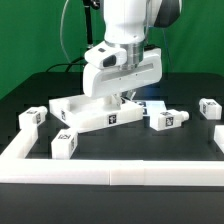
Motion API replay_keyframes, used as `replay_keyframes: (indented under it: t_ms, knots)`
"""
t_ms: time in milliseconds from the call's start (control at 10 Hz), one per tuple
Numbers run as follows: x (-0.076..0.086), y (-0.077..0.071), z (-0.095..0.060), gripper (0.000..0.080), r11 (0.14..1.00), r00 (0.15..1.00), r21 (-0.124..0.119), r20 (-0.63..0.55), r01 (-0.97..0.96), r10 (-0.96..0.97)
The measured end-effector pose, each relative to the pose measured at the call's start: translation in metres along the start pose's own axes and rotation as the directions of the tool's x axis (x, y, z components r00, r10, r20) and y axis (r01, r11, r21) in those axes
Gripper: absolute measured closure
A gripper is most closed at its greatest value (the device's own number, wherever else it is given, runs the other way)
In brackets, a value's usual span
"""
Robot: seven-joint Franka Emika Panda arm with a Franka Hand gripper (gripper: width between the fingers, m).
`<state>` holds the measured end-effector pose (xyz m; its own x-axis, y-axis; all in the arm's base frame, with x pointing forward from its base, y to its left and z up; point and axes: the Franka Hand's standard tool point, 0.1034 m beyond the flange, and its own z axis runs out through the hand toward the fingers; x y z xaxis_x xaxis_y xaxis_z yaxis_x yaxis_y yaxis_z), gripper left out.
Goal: Assemble one leg
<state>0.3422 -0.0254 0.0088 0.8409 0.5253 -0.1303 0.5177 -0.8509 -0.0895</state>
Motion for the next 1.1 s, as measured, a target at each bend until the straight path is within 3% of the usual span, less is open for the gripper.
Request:
replay_keyframes:
  t_ms: [500, 900, 1100]
  knots:
    - [0.054, -0.006, -0.015, 0.0742, 0.995, 0.995, -0.027, -0.032, 0.096, -0.097]
    - [0.087, 0.007, -0.017, 0.0742, 0.979, 0.978, -0.048, -0.058, 0.196, -0.198]
    - [0.087, 0.007, -0.017, 0.0742, 0.979, 0.978, -0.049, -0.058, 0.196, -0.198]
